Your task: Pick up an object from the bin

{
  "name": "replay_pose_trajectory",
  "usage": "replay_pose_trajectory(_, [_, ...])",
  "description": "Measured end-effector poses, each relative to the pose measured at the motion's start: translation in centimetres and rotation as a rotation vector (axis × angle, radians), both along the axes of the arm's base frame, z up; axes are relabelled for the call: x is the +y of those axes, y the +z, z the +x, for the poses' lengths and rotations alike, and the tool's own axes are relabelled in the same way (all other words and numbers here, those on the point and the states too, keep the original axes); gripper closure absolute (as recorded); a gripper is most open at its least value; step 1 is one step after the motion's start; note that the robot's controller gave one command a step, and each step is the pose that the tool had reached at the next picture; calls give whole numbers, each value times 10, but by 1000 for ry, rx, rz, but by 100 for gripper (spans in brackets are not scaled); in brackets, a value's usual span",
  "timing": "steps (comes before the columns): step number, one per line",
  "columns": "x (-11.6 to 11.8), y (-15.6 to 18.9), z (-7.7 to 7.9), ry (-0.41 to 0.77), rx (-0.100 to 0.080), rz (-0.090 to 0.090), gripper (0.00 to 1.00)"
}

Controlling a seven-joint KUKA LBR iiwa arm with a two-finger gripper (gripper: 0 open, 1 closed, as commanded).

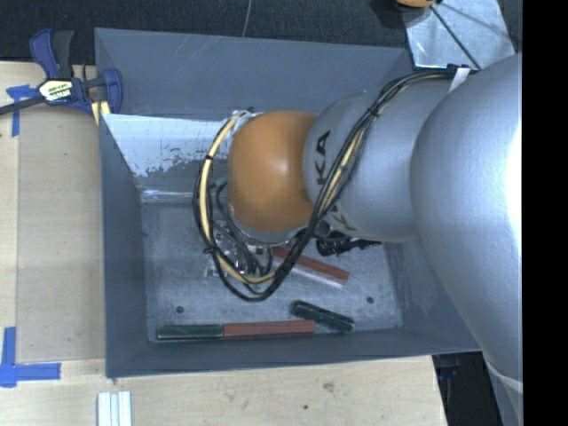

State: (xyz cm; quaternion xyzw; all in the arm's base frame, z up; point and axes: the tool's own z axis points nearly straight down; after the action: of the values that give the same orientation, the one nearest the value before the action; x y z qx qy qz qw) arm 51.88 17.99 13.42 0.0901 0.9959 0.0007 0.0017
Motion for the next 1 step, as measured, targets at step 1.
replay_pose_trajectory(1, [-17, 1, -2, -21, 3, -3, 100])
